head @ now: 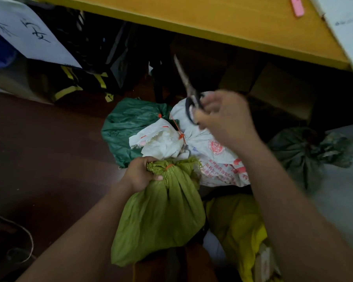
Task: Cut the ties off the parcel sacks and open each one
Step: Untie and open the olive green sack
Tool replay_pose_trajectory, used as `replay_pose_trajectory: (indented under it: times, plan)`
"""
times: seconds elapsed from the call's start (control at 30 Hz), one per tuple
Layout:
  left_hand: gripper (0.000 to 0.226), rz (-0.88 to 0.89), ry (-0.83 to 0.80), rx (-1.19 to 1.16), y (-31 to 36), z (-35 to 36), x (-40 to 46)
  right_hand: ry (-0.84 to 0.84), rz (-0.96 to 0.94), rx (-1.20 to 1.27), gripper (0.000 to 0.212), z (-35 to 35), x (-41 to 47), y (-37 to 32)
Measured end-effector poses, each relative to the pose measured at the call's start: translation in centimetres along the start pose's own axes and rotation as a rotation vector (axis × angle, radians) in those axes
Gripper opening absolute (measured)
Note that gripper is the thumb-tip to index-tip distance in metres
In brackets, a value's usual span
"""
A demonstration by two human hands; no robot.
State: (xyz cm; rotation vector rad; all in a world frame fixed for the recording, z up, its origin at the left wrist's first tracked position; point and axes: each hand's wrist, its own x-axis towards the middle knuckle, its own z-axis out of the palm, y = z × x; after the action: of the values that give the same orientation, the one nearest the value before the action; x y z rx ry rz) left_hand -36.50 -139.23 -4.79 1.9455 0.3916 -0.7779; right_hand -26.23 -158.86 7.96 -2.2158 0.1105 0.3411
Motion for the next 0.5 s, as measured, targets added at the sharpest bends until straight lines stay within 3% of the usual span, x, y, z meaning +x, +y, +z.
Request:
replay_pose_trajectory:
  times: [0.07, 0.17, 0.33, 0.5]
  plan:
    - [0.045, -0.028, 0.005, -0.058, -0.5, -0.3, 0.0, -0.204, 0.177, 0.107, 0.017, 3.7, -2.6, 3.9]
    - [0.046, -0.054, 0.000, -0.124, -1.7, -0.7, -0.1, -0.306, 0.376, 0.182, 0.019, 8.5, -5.6, 9.7]
    - [0.027, -0.094, 0.073, -0.320, -3.3, 0.4, -0.5, -0.185, 0.539, 0.310, 0.042, 13.3, -8.4, 13.2]
    - [0.049, -0.127, 0.050, -0.433, -3.9, 1.5, -1.3, -0.081, 0.592, 0.405, 0.037, 16.6, -9.8, 13.3]
